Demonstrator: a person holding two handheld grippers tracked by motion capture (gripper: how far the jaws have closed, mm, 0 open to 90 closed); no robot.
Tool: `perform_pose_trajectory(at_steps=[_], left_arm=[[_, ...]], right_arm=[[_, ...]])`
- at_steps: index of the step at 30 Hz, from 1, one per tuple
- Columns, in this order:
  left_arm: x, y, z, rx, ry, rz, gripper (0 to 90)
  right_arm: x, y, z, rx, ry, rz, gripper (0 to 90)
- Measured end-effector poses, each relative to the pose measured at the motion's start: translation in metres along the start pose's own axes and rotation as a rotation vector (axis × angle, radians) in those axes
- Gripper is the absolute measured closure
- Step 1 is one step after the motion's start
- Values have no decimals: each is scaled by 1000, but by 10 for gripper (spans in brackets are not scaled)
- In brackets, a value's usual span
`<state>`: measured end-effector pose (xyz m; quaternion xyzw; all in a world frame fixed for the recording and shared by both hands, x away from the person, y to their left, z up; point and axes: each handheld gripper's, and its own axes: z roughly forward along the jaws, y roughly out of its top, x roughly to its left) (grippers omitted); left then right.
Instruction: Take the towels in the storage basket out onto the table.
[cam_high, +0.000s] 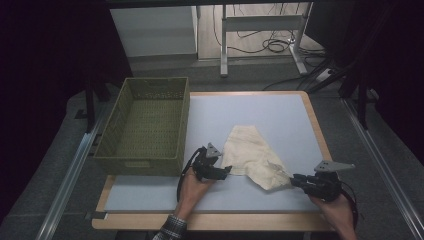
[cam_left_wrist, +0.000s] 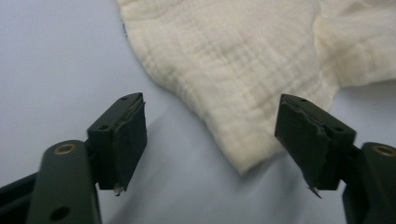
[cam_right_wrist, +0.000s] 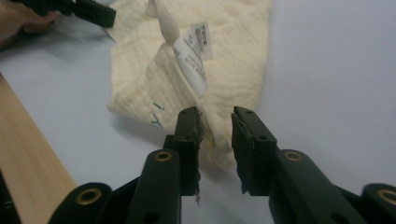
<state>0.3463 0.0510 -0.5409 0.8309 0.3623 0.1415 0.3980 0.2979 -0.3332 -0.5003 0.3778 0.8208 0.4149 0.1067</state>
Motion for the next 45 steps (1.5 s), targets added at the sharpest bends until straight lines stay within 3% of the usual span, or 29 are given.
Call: perform_pose_trajectory(at_steps=[5,11,15,19,23,25,26,27,31,33,38,45], left_arm=[[-1,-5,-10,-8,-7,-2,353],[0,-2,-12,-14,-35,2,407],[0,-2,-10,-17,-36,4,407],[0,-2,-10,-18,-24,10,394],[1,-1,-6,-6,-19,19,414],[-1,-2,-1,26,-25,42,468],[-3,-2,-1,19,-30,48,501],[-3,-1,-1,20,-49,45,552],[-2,-1,0,20,-88,10,731],[-1,0,0,21,-114,0,843],[6,10,-6,-15,-106,1,858],[18,50,-20,-94,-104,-3,854]], right_arm=[[11,8,-8,-22,32,-14,628],[31,13,8,8,104,-57,580],[40,6,19,44,134,-72,578],[44,-7,19,72,142,-66,578],[44,-21,12,88,129,-61,569],[45,-27,13,100,124,-70,573],[46,-29,12,84,116,-83,576],[47,-30,12,76,108,-93,607],[54,-30,13,82,-1,-185,809],[54,-29,13,88,-6,-182,864],[52,-23,11,95,-13,-177,874],[26,6,-8,-8,-44,-133,873]])
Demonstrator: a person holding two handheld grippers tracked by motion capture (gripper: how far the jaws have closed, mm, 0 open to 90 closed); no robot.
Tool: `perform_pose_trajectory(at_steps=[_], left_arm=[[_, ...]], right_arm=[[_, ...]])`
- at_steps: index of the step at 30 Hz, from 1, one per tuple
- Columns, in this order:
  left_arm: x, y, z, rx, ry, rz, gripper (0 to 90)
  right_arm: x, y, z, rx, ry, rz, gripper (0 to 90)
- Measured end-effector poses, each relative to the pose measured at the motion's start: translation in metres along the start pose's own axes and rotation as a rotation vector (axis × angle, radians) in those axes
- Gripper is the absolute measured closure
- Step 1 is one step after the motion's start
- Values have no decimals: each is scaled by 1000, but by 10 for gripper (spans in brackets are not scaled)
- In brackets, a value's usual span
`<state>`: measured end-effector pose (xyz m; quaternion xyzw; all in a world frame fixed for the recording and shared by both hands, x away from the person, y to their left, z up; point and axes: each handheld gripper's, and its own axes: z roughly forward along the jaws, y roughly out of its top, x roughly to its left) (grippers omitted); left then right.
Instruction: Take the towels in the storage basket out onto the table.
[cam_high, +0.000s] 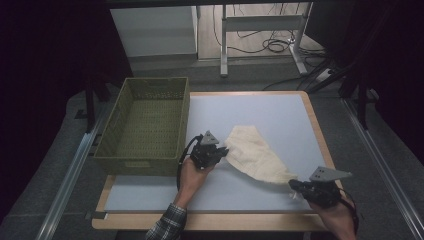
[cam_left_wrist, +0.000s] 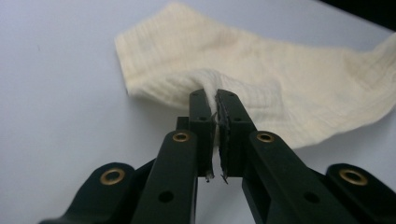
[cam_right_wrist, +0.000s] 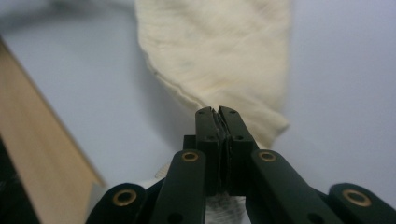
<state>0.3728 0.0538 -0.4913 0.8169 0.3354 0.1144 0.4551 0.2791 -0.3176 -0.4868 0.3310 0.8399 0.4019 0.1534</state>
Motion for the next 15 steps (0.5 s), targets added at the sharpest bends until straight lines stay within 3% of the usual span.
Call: perform_pose_trajectory(at_steps=[8,11,15], left_arm=[[20,53,28,11,31,30,851],[26,73,43,29,62,47,850],[34,97,57,15,105,53,848]], right_arm=[[-49,33,-2,-43,-82,46,873],[-70,42,1,-46,-121,68,873],[-98,55,4,-50,-164,111,873]])
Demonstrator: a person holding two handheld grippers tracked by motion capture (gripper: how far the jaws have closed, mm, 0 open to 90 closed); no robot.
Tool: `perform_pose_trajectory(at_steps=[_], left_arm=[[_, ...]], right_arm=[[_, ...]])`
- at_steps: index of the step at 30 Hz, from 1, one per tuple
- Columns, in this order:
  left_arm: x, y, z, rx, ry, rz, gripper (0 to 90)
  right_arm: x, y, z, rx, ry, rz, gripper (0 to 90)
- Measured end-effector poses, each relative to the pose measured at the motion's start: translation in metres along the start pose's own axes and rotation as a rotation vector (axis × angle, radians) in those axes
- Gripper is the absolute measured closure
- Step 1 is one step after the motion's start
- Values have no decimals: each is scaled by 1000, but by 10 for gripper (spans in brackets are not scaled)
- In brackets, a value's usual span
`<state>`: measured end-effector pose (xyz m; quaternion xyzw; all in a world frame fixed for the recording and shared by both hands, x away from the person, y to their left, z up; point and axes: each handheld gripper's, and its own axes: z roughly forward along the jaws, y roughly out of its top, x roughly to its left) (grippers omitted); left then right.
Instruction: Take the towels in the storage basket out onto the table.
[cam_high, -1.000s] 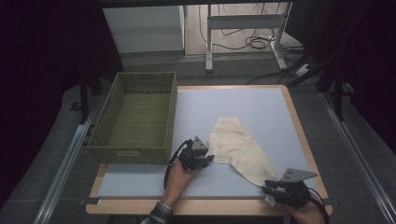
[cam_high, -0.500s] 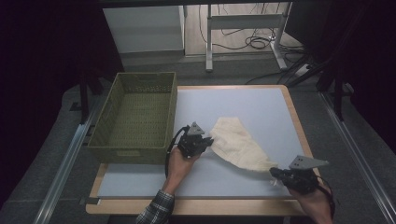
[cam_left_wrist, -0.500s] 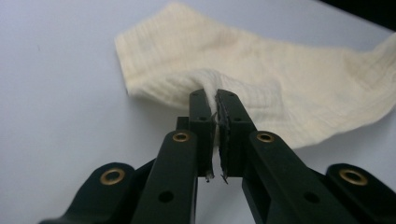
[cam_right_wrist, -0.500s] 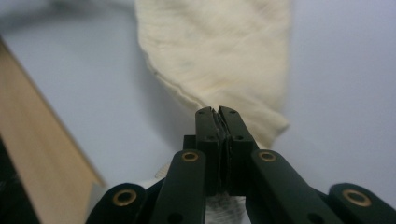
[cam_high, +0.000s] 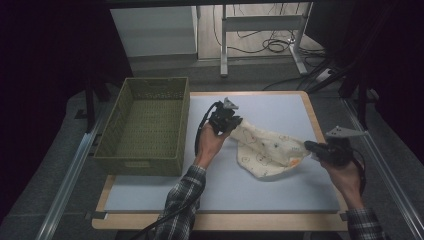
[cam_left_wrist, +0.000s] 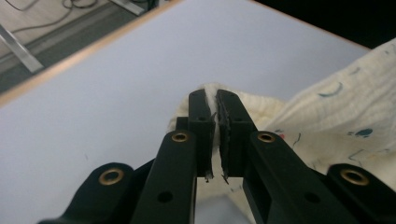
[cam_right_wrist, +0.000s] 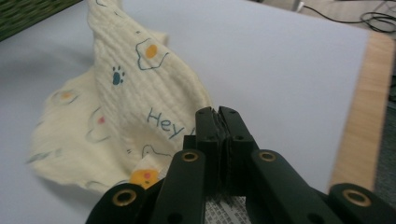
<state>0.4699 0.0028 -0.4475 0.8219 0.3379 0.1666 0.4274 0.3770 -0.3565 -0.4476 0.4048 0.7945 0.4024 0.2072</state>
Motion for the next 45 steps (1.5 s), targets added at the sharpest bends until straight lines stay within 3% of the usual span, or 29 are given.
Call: perform_pose_trajectory(at_steps=[1,3,5,7,10,13,19,22,28,34,35,36,38,40,42,45], left_arm=[[0,0,0,0,0,0,843],[5,11,11,-7,27,-16,787],[7,12,18,15,18,-48,614],[4,8,21,24,19,-34,507],[-1,-3,20,49,16,-2,445],[0,-16,16,61,-2,-14,410],[-3,-39,6,51,-2,-38,361],[-6,-51,4,53,6,-32,329],[-9,-75,2,55,29,-27,293],[-4,-91,2,56,33,-57,290],[-4,-91,2,56,33,-57,290],[-2,-94,2,56,32,-61,290],[-1,-96,2,54,29,-66,291],[0,-98,1,53,29,-68,294],[1,-99,0,49,26,-71,315],[3,-99,0,42,19,-76,349]], right_arm=[[0,0,0,0,0,0,873],[-17,10,9,5,-30,30,871],[-27,11,17,30,-48,61,847],[-34,8,24,58,-56,93,803],[-36,0,27,62,-35,123,746],[-30,-5,25,71,-8,115,707],[2,-4,22,73,84,65,670],[21,-2,27,74,150,45,658],[65,3,48,87,261,-16,627],[107,5,80,123,348,-56,564],[107,5,80,123,348,-56,564],[118,3,92,148,365,-67,555],[127,0,105,179,365,-85,560],[135,-4,114,210,332,-119,666],[139,-7,116,205,306,-149,812],[139,-8,110,206,308,-160,857]])
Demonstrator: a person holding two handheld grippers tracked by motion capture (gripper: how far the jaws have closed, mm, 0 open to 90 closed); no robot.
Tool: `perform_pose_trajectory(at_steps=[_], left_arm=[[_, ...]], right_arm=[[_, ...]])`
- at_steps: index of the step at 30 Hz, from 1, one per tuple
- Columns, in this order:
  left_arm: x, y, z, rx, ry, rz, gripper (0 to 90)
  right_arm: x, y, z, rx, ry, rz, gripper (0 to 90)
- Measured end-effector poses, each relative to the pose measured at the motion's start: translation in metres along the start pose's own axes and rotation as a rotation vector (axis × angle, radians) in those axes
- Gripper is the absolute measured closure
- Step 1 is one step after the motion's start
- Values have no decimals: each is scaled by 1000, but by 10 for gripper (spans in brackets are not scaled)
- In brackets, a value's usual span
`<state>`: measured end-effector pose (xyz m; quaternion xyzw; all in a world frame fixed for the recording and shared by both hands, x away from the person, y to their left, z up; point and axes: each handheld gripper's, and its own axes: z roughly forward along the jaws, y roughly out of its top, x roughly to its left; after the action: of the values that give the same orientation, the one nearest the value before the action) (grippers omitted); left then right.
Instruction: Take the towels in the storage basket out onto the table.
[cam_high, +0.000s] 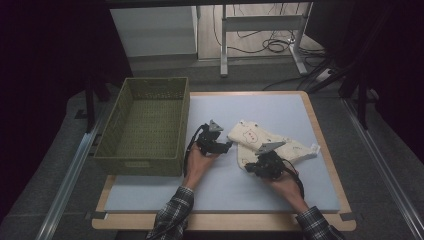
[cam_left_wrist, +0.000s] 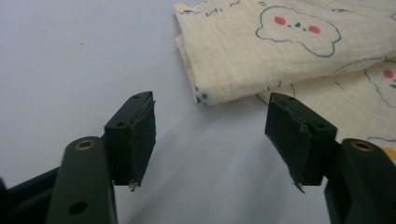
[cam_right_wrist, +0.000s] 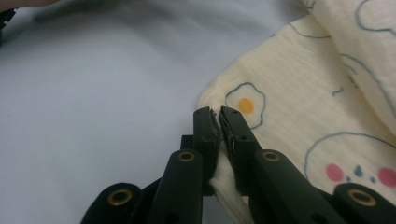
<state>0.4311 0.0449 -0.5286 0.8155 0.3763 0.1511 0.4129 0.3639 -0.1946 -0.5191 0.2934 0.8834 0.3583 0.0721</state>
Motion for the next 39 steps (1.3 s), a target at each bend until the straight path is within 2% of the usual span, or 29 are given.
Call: perform_pose_trajectory(at_steps=[3,5,7,8,9,10,11,12,13,14,16,22,24,25,28,30,31,33,35,37,39], left_arm=[[0,1,1,-6,-21,3,384],[-3,2,4,-1,-50,5,406],[-7,2,8,14,-80,10,425],[-7,2,8,14,-80,10,429],[-12,1,12,33,-127,14,442],[-15,1,13,44,-137,26,479],[-18,1,13,55,-139,44,564],[-18,1,13,55,-139,44,676],[-20,2,12,55,-154,63,765],[-20,4,11,47,-157,64,846],[-17,10,5,26,-163,58,882],[-11,36,-14,-53,-94,60,889],[-9,41,-17,-62,-85,59,889],[-5,50,-20,-70,-60,56,888],[-1,61,-19,-79,-17,54,886],[2,67,-13,-81,-12,45,880],[2,69,-9,-77,-10,44,858],[0,69,-3,-71,-13,34,722],[-6,65,-2,-67,-4,46,609],[-11,59,-4,-59,10,59,530],[-13,51,-11,-59,12,51,474]], right_arm=[[-1,-6,-13,-13,15,8,859],[-1,-11,-24,-29,23,17,858],[-2,-16,-35,-40,17,20,858],[-2,-19,-39,-43,11,23,857],[-3,-22,-43,-45,7,24,857],[-4,-25,-47,-45,2,25,857],[-5,-27,-49,-45,-2,31,857],[-6,-29,-52,-47,-5,33,857],[-7,-32,-54,-47,-4,38,857],[-8,-34,-56,-48,-3,38,858],[-9,-39,-60,-48,2,43,858],[-7,-51,-76,-45,8,34,858],[-7,-55,-84,-45,8,35,858],[-7,-58,-90,-49,3,28,858],[-10,-65,-103,-52,-1,34,858],[-14,-71,-111,-51,-9,45,857],[-16,-73,-113,-45,-14,57,857],[-23,-79,-116,-42,-35,73,855],[-28,-85,-116,-44,-36,103,841],[-32,-89,-115,-44,-36,119,810],[-33,-91,-113,-41,-42,125,790]])
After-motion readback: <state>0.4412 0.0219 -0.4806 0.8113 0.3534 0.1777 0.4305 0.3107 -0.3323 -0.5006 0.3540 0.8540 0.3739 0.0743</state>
